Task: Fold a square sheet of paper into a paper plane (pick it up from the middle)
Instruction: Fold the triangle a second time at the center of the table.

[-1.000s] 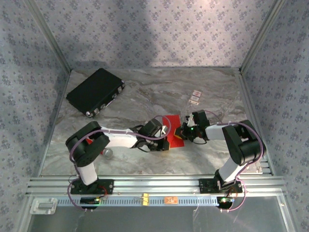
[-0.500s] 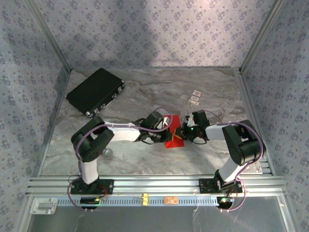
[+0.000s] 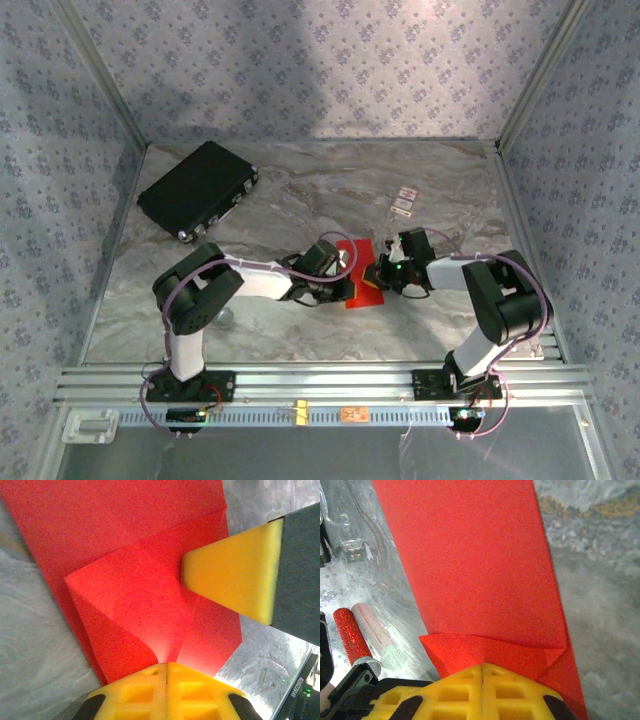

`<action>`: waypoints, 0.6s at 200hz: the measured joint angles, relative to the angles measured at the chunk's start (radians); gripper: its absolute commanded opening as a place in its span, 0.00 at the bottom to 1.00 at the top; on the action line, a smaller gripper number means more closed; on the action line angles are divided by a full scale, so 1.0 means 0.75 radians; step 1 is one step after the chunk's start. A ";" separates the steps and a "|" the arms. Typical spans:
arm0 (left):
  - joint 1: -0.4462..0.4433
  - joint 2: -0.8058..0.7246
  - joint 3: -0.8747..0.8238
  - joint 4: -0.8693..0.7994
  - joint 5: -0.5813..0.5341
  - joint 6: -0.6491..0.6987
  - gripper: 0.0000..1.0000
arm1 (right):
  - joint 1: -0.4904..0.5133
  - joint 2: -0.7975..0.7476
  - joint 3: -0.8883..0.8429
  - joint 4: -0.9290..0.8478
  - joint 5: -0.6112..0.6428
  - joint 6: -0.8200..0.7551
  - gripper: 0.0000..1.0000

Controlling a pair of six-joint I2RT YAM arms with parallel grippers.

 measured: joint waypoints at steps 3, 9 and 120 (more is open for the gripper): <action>-0.001 -0.001 -0.001 0.002 -0.002 0.000 0.00 | 0.000 -0.007 0.002 -0.009 0.001 -0.002 0.00; -0.003 -0.001 -0.003 0.004 -0.006 0.000 0.00 | 0.000 -0.023 0.006 -0.025 0.001 -0.011 0.00; -0.006 -0.003 -0.003 0.002 -0.011 0.002 0.00 | 0.063 0.019 -0.005 -0.023 -0.025 -0.051 0.00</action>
